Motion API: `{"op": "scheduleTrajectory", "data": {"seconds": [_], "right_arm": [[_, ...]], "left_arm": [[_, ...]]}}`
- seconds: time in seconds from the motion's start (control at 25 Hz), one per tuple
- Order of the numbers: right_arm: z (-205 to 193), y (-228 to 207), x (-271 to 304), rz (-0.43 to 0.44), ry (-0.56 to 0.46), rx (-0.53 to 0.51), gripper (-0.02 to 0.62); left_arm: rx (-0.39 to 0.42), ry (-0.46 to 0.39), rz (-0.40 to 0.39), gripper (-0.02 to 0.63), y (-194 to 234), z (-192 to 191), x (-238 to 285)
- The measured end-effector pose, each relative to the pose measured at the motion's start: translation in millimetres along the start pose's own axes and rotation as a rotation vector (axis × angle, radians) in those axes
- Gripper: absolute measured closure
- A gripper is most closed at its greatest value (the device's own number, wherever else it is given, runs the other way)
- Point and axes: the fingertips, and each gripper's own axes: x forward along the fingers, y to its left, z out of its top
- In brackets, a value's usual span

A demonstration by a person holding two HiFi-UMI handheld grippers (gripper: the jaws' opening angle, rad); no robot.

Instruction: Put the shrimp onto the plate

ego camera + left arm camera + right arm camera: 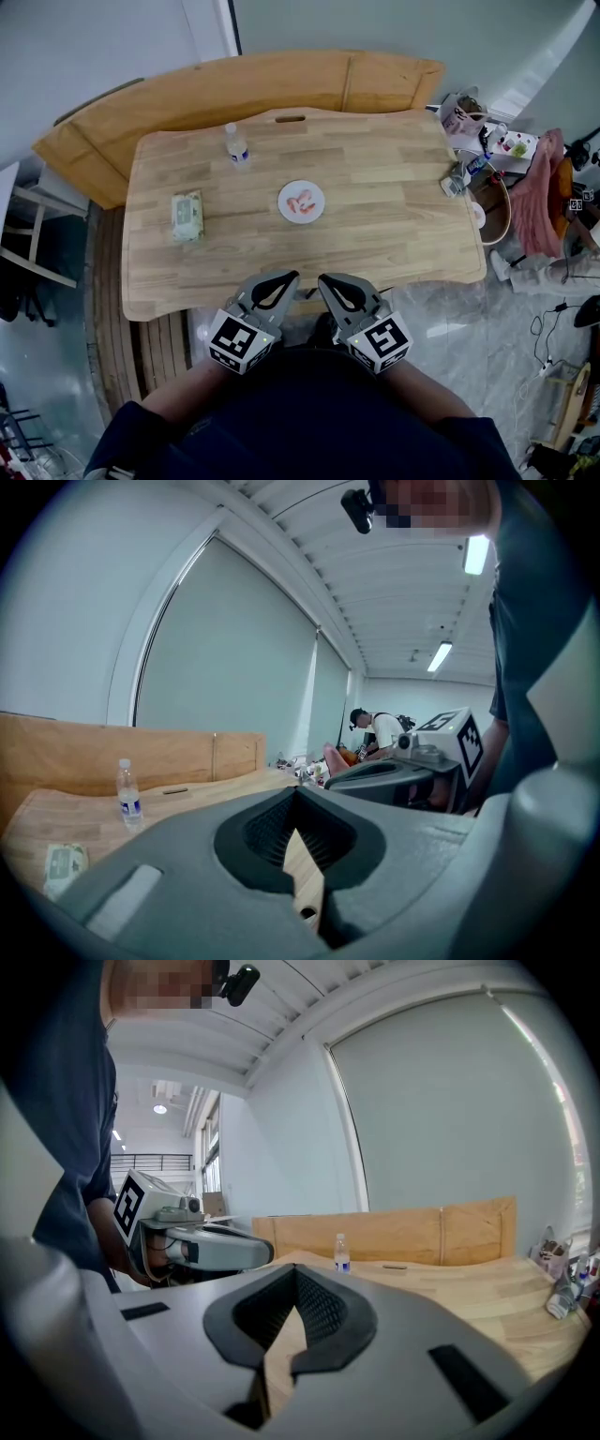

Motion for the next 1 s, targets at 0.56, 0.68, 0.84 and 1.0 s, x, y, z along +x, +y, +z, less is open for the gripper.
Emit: {"op": "scheduleTrajectory", "data": {"seconds": [0.56, 0.68, 0.84, 1.0], "right_arm": [[0, 2, 1, 0.002, -0.008, 0.008, 0.586], [0, 2, 2, 0.006, -0.002, 0.005, 0.586], [3, 2, 2, 0.008, -0.002, 0.003, 0.586], [2, 0, 2, 0.010, 0.009, 0.004, 0.586]], "left_arm": [[0.011, -0.021, -0.036, 0.601, -15, 7, 2], [0.014, -0.020, -0.036, 0.601, -14, 7, 2], [0.020, -0.022, -0.034, 0.601, -11, 9, 1], [0.024, -0.025, -0.032, 0.601, -8, 12, 1]]}}
